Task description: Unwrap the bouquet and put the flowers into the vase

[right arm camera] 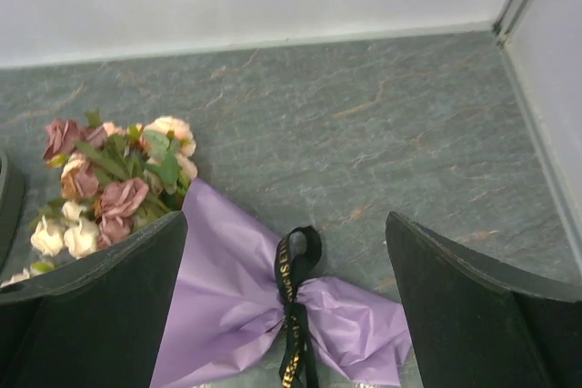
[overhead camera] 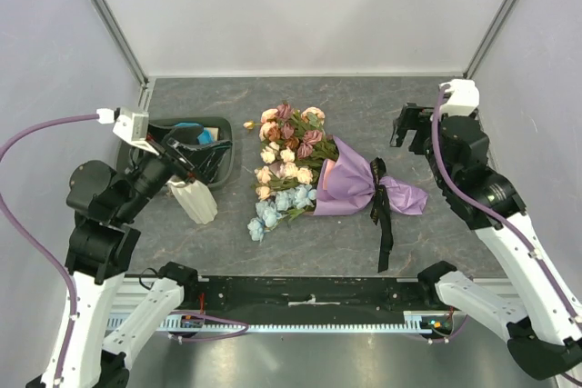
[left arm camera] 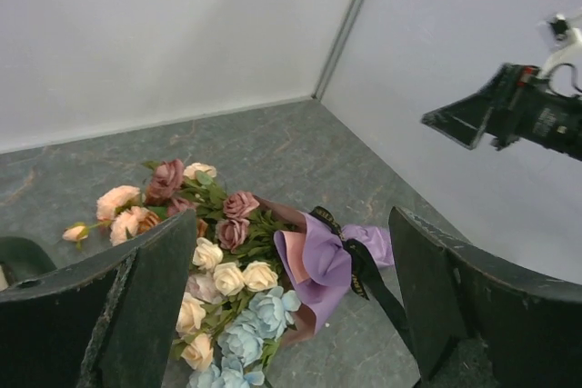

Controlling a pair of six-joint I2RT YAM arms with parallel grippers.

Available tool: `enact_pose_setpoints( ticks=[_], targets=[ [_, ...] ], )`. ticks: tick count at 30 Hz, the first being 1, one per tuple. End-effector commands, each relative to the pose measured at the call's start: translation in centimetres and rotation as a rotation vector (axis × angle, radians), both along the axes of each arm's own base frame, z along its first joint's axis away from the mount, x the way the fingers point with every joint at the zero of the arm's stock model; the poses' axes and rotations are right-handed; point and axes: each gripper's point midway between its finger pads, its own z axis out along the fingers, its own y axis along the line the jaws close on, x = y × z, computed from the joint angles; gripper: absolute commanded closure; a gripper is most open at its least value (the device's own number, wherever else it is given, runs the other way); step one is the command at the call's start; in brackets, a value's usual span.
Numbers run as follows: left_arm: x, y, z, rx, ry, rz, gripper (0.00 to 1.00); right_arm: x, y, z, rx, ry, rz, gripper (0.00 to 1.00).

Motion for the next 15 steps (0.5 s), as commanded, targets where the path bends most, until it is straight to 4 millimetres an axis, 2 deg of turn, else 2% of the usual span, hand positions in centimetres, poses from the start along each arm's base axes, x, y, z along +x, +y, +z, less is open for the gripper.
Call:
enact_pose_setpoints(
  ticks=[1,3,4,5,6,7,9,10,11,13,15],
  targets=[
    [0.1,-2.5,-0.4,0.029,0.037,-0.152,0.07,1.0,2.5,-4.0,0.028,0.110,0.083,0.02],
    [0.2,-3.9,-1.5,0.053,0.076,-0.240,0.08,1.4,3.8,-6.8,0.025,0.188,0.132,0.02],
    [1.1,-4.5,-2.5,0.059,0.121,-0.267,0.09,1.5,4.4,-8.0,0.026,0.219,0.155,0.02],
    [1.0,-5.2,-3.0,0.057,0.148,-0.316,0.10,1.5,5.7,-10.0,0.037,0.277,0.209,0.02],
    [1.3,-5.6,-3.6,0.056,0.176,-0.335,0.11,1.5,6.4,-11.2,0.051,0.308,0.235,0.02],
    [2.5,-6.2,-5.0,0.055,0.232,-0.351,0.12,1.2,6.9,-13.1,0.056,0.356,0.261,0.02],
    [3.4,-7.1,-6.4,0.029,0.313,-0.385,0.16,1.0,8.2,-15.7,0.084,0.430,0.305,0.02],
    [4.0,-7.5,-6.8,0.019,0.326,-0.401,0.18,0.6,8.0,-17.7,0.080,0.477,0.301,0.02],
    [4.7,-8.6,-8.2,0.010,0.384,-0.433,0.21,0.7,7.8,-18.7,0.086,0.499,0.287,0.02],
    [5.2,-10.0,-9.5,0.010,0.419,-0.460,0.23,0.2,7.0,-20.8,0.099,0.542,0.262,0.02],
    [5.7,-12.8,-11.2,0.027,0.458,-0.491,0.24,0.7,4.9,-21.5,0.122,0.541,0.193,0.02]
  ],
)
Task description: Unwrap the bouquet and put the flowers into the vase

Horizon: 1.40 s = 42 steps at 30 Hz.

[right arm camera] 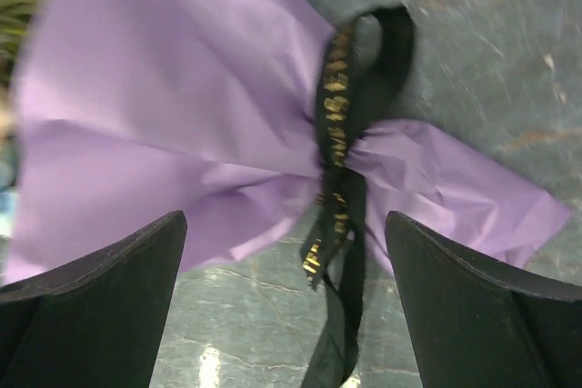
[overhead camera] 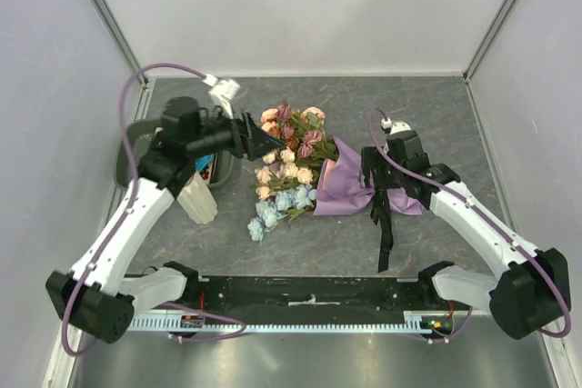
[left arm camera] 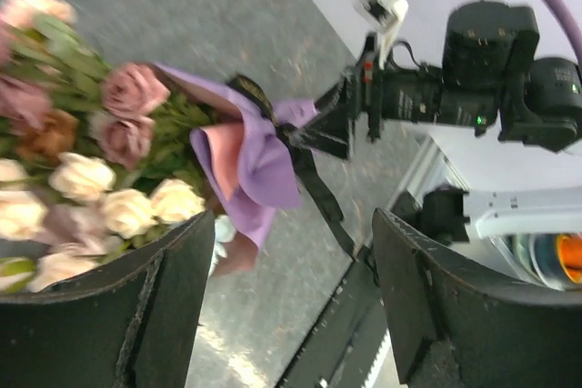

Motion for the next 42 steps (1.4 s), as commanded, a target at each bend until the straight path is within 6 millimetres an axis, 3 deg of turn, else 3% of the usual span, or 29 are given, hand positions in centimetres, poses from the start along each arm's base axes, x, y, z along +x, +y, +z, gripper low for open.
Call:
enact_pose_setpoints(
  ticks=[1,2,3,5,6,9,10,12,15,18,19,24,26,31,35,42],
  targets=[
    [-0.6,-5.5,-1.9,-0.033,0.067,-0.141,0.24,0.5,-2.1,-1.4,0.084,0.007,-0.101,0.02],
    [-1.3,-7.5,-2.2,-0.029,0.057,-0.178,0.25,1.0,-3.6,-1.9,0.089,0.012,-0.152,0.02],
    [-0.8,-8.9,-4.2,0.000,0.099,-0.188,0.26,0.9,-4.3,-2.5,0.094,0.028,-0.173,0.05],
    [-1.4,-11.6,-5.4,0.023,0.104,-0.211,0.30,0.7,-5.3,-3.8,0.112,0.059,-0.218,0.16],
    [-0.9,-13.0,-7.3,0.054,0.131,-0.213,0.32,0.7,-5.4,-4.1,0.120,0.064,-0.233,0.20],
    [-1.9,-16.5,-8.5,0.088,0.109,-0.242,0.37,-0.1,-5.5,-4.8,0.152,0.077,-0.269,0.52],
    [-1.9,-17.6,-9.7,0.109,0.121,-0.252,0.38,-0.8,-5.0,-4.9,0.182,0.079,-0.255,0.55],
    [-2.8,-19.2,-10.5,0.123,0.120,-0.283,0.39,-1.8,-4.5,-5.0,0.221,0.092,-0.243,0.59],
    [-3.3,-21.0,-12.9,0.139,0.169,-0.311,0.41,-3.3,-5.4,-4.9,0.201,0.082,-0.275,0.56],
    [-3.0,-22.7,-14.6,0.140,0.178,-0.322,0.43,-3.8,-4.8,-4.9,0.248,0.100,-0.280,0.53],
    [-2.6,-23.1,-16.3,0.162,0.201,-0.313,0.44,-4.2,-4.8,-5.6,0.236,0.139,-0.286,0.53],
    [-0.6,-23.9,-19.5,0.227,0.209,-0.257,0.44,-5.3,-4.3,-7.6,0.238,0.222,-0.269,0.52],
    [0.6,-23.4,-21.7,0.294,0.213,-0.209,0.43,-5.4,-4.2,-7.4,0.248,0.213,-0.263,0.51],
    [3.1,-22.1,-24.3,0.360,0.242,-0.147,0.43,-5.6,-4.3,-8.1,0.225,0.227,-0.274,0.48],
    [4.1,-21.0,-24.6,0.349,0.263,-0.128,0.43,-5.2,-4.4,-8.5,0.221,0.221,-0.285,0.50],
    [2.9,-21.3,-23.2,0.308,0.266,-0.188,0.43,-4.8,-3.5,-9.8,0.214,0.240,-0.252,0.67]
  ],
)
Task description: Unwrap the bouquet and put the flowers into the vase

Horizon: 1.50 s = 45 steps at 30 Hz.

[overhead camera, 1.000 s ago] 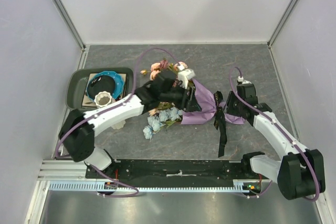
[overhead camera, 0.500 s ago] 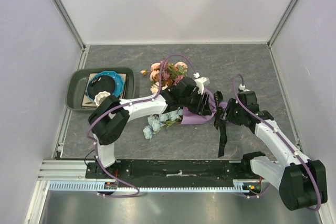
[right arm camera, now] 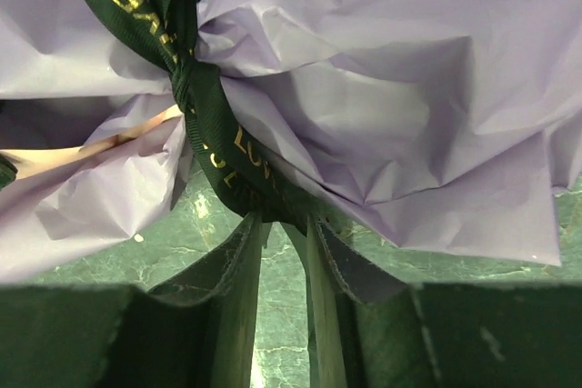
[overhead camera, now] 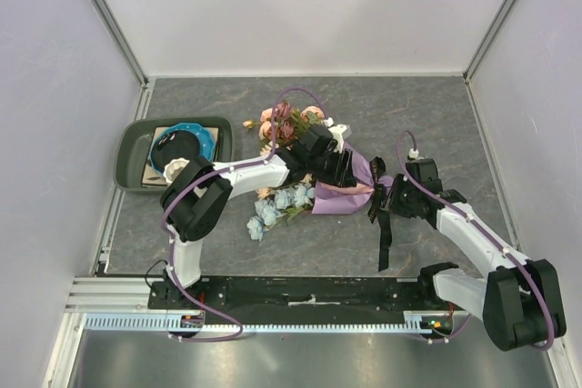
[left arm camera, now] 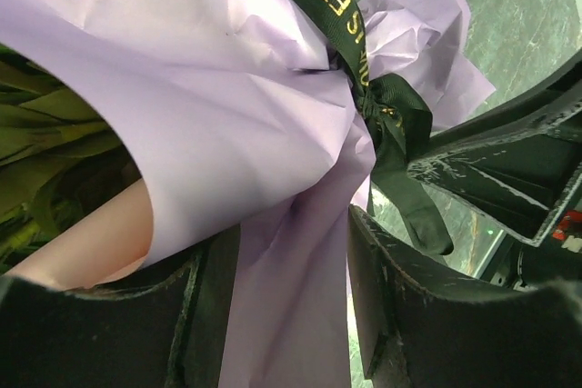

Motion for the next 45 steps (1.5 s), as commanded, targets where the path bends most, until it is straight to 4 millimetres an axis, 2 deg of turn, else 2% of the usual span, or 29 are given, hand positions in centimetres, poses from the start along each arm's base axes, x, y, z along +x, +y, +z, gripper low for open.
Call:
enact_pose_setpoints(
  ticks=[1,3,7,9,10,12,13,14,15,17,19,22,24,26,27,28,30,32,34,35,39,43,45],
  targets=[
    [-0.6,-0.7,2.6,-0.057,-0.045,-0.060,0.43,0.7,0.9,-0.2,0.003,-0.028,0.022,0.69],
    [-1.1,-0.9,3.5,-0.080,-0.047,-0.086,0.42,0.9,1.3,0.2,0.001,-0.046,0.036,0.72],
    [-2.8,-1.6,5.7,-0.137,-0.047,-0.167,0.35,0.6,4.1,1.4,0.038,-0.081,0.127,0.74],
    [-3.5,-1.8,6.9,-0.158,-0.063,-0.185,0.33,0.5,4.8,1.9,0.059,-0.088,0.143,0.74],
    [-3.8,-1.9,7.4,-0.166,-0.067,-0.192,0.30,0.3,5.4,2.2,0.086,-0.090,0.150,0.74],
    [-4.2,-2.0,8.4,-0.180,-0.077,-0.198,0.29,0.1,5.7,2.6,0.109,-0.093,0.161,0.66],
    [-4.5,-2.1,8.7,-0.186,-0.079,-0.204,0.28,0.0,5.7,2.7,0.107,-0.092,0.160,0.62],
    [-4.8,-2.1,8.8,-0.189,-0.077,-0.209,0.28,0.0,5.3,2.8,0.089,-0.096,0.157,0.54],
    [-5.0,-2.1,9.3,-0.196,-0.079,-0.210,0.28,0.3,4.9,3.4,0.068,-0.112,0.142,0.51],
    [-5.8,-2.0,9.3,-0.196,-0.076,-0.220,0.32,0.2,3.0,3.2,-0.012,-0.099,0.076,0.47],
    [-6.7,-2.1,9.7,-0.204,-0.076,-0.236,0.39,0.3,1.8,3.8,-0.052,-0.107,0.026,0.47],
    [-8.8,-2.3,9.5,-0.203,-0.065,-0.281,0.41,0.6,0.0,4.7,-0.076,-0.131,-0.071,0.47],
    [-9.9,-2.5,8.9,-0.185,-0.064,-0.300,0.39,0.7,-1.1,5.5,-0.078,-0.165,-0.126,0.48],
    [-12.0,-3.0,7.6,-0.143,-0.056,-0.332,0.38,0.5,-2.7,5.6,-0.103,-0.166,-0.185,0.51],
    [-12.1,-3.1,7.0,-0.115,-0.077,-0.323,0.37,0.5,-3.3,6.0,-0.101,-0.186,-0.219,0.52],
    [-13.5,-3.4,6.1,-0.085,-0.073,-0.343,0.37,0.5,-3.3,6.1,-0.096,-0.191,-0.223,0.52],
    [-13.7,-3.6,3.8,-0.023,-0.069,-0.326,0.41,0.3,-3.3,6.1,-0.083,-0.189,-0.240,0.53],
    [-14.1,-4.1,1.9,0.013,-0.040,-0.323,0.44,0.1,-3.1,5.4,-0.073,-0.172,-0.234,0.53],
    [-14.1,-4.6,1.0,0.038,-0.044,-0.312,0.46,0.2,-2.1,4.9,-0.031,-0.165,-0.197,0.54],
    [-14.0,-4.6,-0.1,0.061,-0.040,-0.306,0.46,-0.1,-1.8,4.0,-0.025,-0.140,-0.183,0.55],
    [-14.7,-5.0,-2.0,0.093,-0.012,-0.318,0.48,0.1,-0.8,2.9,0.009,-0.123,-0.143,0.57],
    [-15.1,-4.4,-3.9,0.125,0.008,-0.305,0.54,0.3,0.3,2.0,0.054,-0.120,-0.110,0.62],
    [-15.2,-4.5,-4.1,0.117,0.017,-0.296,0.56,0.0,0.8,1.4,0.077,-0.108,-0.088,0.63]
  ],
)
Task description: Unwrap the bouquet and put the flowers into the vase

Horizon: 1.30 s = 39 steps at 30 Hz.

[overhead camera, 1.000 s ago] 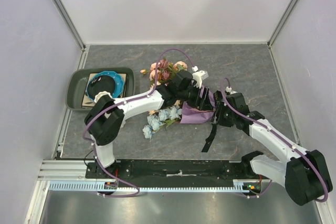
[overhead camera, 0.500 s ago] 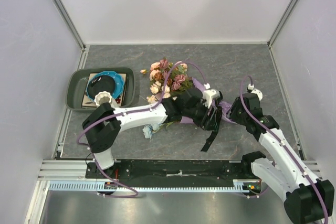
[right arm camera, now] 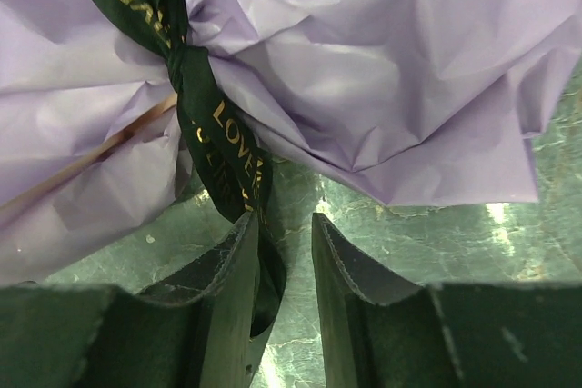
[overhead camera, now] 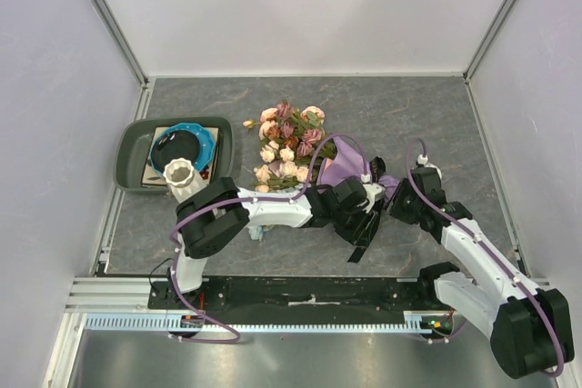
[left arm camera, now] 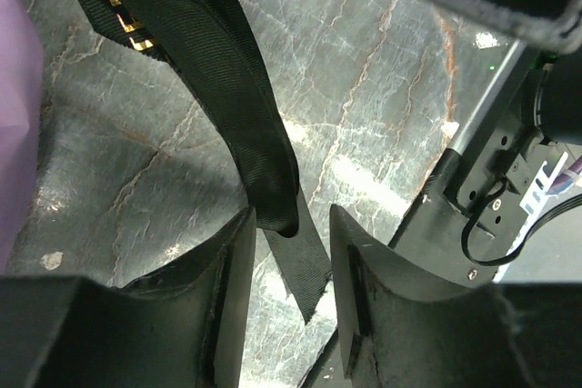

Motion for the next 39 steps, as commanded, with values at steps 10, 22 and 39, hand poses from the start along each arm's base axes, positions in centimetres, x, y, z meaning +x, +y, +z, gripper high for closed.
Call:
enact_pose_setpoints(
  ticks=[10,22,39],
  targets=[
    [0.1,-1.3,-1.2,-0.009,-0.030,0.029,0.68,0.7,1.5,-1.3,0.058,-0.032,0.069,0.59],
    [1.0,-0.2,2.8,-0.046,-0.107,0.065,0.98,2.2,0.8,-1.1,0.012,-0.082,0.044,0.95],
    [10.7,0.4,14.5,-0.382,-0.113,0.220,0.50,4.9,-0.6,6.1,-0.076,-0.245,0.022,1.00]
  ],
)
